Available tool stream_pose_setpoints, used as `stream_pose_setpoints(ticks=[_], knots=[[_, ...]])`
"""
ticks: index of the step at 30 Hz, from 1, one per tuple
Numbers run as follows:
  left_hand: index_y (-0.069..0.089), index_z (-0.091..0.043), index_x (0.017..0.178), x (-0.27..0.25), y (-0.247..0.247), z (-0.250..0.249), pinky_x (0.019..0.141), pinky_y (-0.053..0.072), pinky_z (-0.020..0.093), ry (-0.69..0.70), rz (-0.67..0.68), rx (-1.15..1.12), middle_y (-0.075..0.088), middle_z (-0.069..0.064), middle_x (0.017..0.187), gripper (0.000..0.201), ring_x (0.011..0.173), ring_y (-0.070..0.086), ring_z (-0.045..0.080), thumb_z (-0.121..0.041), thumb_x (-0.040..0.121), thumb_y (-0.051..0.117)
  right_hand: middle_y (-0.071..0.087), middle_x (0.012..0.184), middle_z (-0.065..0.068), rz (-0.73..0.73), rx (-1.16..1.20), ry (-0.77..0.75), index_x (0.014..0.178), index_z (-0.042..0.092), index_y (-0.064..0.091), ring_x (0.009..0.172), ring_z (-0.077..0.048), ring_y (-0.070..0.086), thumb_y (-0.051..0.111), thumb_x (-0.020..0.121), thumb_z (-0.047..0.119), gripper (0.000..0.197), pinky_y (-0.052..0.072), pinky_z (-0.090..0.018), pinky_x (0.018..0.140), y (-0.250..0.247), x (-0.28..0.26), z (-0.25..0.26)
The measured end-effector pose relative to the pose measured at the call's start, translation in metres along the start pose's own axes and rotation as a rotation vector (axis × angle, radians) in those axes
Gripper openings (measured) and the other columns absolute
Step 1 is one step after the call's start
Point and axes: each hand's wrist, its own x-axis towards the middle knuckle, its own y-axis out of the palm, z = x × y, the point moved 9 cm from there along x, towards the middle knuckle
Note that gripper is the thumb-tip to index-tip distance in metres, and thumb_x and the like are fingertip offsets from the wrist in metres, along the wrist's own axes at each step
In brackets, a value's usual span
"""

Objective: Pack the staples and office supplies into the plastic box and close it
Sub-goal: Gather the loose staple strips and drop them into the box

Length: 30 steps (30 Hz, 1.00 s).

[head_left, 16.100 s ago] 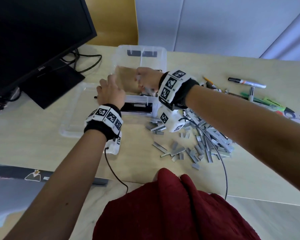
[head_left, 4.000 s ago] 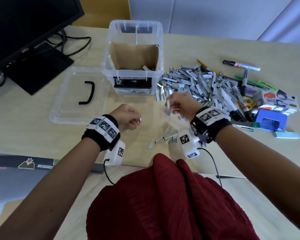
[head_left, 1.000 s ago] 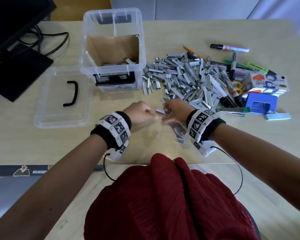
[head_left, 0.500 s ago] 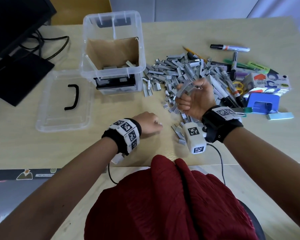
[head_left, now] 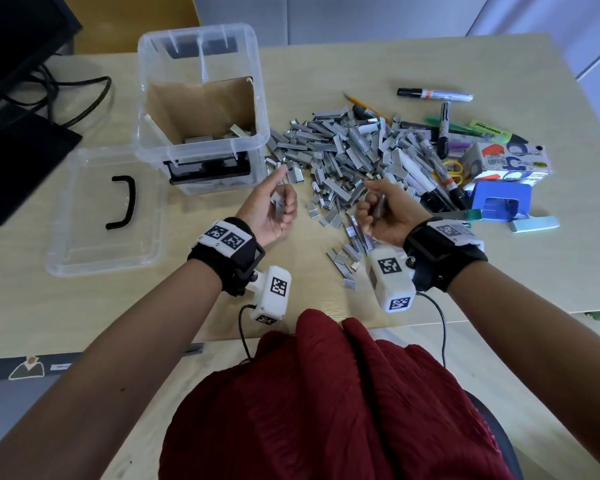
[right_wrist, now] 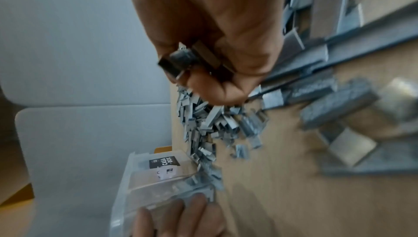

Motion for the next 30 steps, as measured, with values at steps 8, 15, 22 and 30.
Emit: stream_pose_setpoints(ticks=[8,15,22,30], knots=[[0.062,-0.003,0.09,0.006,0.038,0.009,0.056,0.036,0.021,0.002,0.032,1.413,0.052,0.001,0.073,0.025,0.058,0.044,0.012,-0.025,0.095,0.05,0.043,0.058,0.003,-0.112,-1.449,-0.381,0.064,0.011,0.048,0.051,-0.009,0.038,0.066,0.082,0.012,0.026,0.035,-0.016,0.049,0.015,-0.032,0.018],[0.046,-0.018,0.1,0.001,0.053,0.033,0.06,0.03,0.027,-0.054,0.179,1.853,0.046,-0.004,0.079,0.013,0.07,0.044,0.015,-0.028,0.094,0.05,0.056,0.093,0.0,-0.111,-1.989,-0.396,0.097,0.014,0.063,0.084,-0.018,0.053,0.066,0.083,0.025,0.018,0.043,-0.026,0.074,0.024,-0.032,-0.012],[0.045,-0.013,0.113,0.003,0.058,0.049,0.059,0.032,0.028,-0.022,0.223,1.929,0.046,-0.003,0.074,0.021,0.07,0.044,0.018,-0.026,0.1,0.035,0.047,0.056,0.004,-0.099,-1.582,-0.353,0.06,0.014,0.052,0.049,-0.007,0.041,0.064,0.084,0.017,0.027,0.033,-0.012,0.046,0.012,-0.025,0.003],[0.053,-0.006,0.094,0.011,0.045,0.044,0.06,0.043,0.02,-0.114,0.062,1.393,0.054,0.007,0.083,0.021,0.069,0.053,0.016,-0.017,0.1,0.036,0.048,0.052,0.002,0.25,-0.165,-0.149,0.054,0.017,0.045,0.042,-0.009,0.04,0.043,0.082,0.021,0.028,0.028,-0.014,0.036,0.002,-0.031,0.01]])
